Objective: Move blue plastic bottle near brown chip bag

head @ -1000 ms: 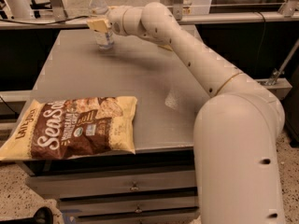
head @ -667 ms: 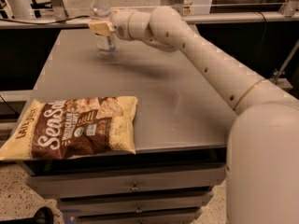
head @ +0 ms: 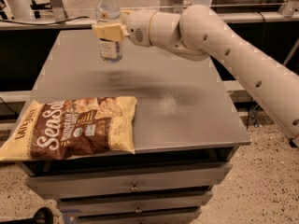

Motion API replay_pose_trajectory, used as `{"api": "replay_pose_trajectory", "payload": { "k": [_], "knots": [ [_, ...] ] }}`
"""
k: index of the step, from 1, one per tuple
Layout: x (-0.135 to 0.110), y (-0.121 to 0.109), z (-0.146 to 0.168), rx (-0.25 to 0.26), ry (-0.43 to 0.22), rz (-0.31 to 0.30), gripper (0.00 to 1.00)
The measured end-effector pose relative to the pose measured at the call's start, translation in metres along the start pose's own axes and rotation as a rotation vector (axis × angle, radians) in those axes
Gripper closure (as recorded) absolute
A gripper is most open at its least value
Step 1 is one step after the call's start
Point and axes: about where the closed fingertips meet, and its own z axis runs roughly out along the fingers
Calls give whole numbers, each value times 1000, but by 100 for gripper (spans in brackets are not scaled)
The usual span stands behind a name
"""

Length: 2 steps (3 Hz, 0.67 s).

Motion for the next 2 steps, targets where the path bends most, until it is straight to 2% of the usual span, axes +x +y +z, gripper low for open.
{"api": "replay_pose_trajectory", "payload": {
  "k": [1, 2],
  "knots": [
    [0, 35, -33, -32, 56, -22, 100],
    [10, 55, -44, -31, 127, -77, 100]
  ]
}}
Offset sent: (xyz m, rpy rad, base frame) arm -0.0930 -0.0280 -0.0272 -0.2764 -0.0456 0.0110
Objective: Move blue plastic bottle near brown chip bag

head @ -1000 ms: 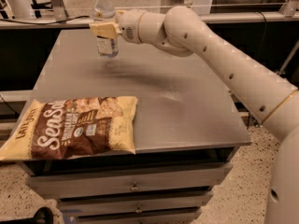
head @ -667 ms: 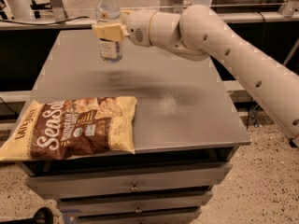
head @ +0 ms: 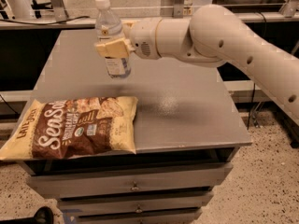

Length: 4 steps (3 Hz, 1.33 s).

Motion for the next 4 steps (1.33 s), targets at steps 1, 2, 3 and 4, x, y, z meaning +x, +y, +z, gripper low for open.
{"api": "replay_pose_trajectory", "payload": {
  "k": [1, 2, 3, 4],
  "knots": [
    [9, 15, 0, 3, 38, -45, 100],
    [18, 27, 7, 4, 24, -53, 100],
    [24, 37, 17, -6, -10, -39, 100],
    [31, 47, 26, -23, -31, -17, 100]
  ]
}}
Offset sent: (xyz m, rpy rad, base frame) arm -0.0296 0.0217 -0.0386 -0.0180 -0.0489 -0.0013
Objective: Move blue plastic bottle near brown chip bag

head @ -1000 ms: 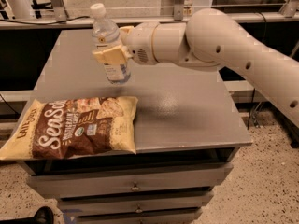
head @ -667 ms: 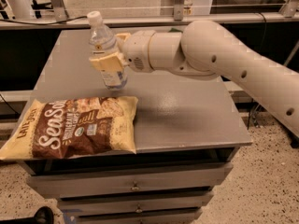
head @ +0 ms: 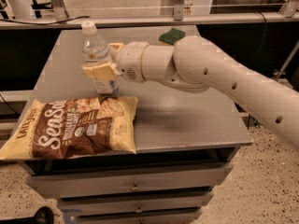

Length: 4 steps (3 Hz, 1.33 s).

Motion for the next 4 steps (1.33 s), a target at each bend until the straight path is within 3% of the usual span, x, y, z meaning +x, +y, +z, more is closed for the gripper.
{"api": "replay_pose_trajectory", "payload": {
  "k": [1, 3, 4],
  "knots": [
    [0, 0, 0, 0, 0, 0, 100],
    [20, 27, 2, -43, 12, 21, 100],
    [21, 30, 2, -50, 17, 24, 82]
  ]
}}
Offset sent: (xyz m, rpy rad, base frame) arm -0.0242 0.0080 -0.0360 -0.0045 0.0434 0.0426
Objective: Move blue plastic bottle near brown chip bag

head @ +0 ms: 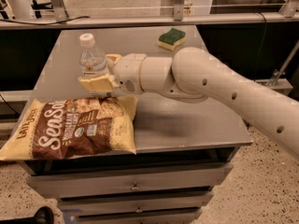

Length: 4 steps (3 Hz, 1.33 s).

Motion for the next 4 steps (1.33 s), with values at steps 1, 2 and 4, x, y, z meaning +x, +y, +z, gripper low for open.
{"api": "replay_pose_trajectory", "payload": {
  "k": [1, 2, 4],
  "knots": [
    [-2, 0, 0, 0, 0, 0, 59],
    [-2, 0, 0, 0, 0, 0, 36],
    [6, 9, -8, -22, 24, 27, 0]
  ]
}}
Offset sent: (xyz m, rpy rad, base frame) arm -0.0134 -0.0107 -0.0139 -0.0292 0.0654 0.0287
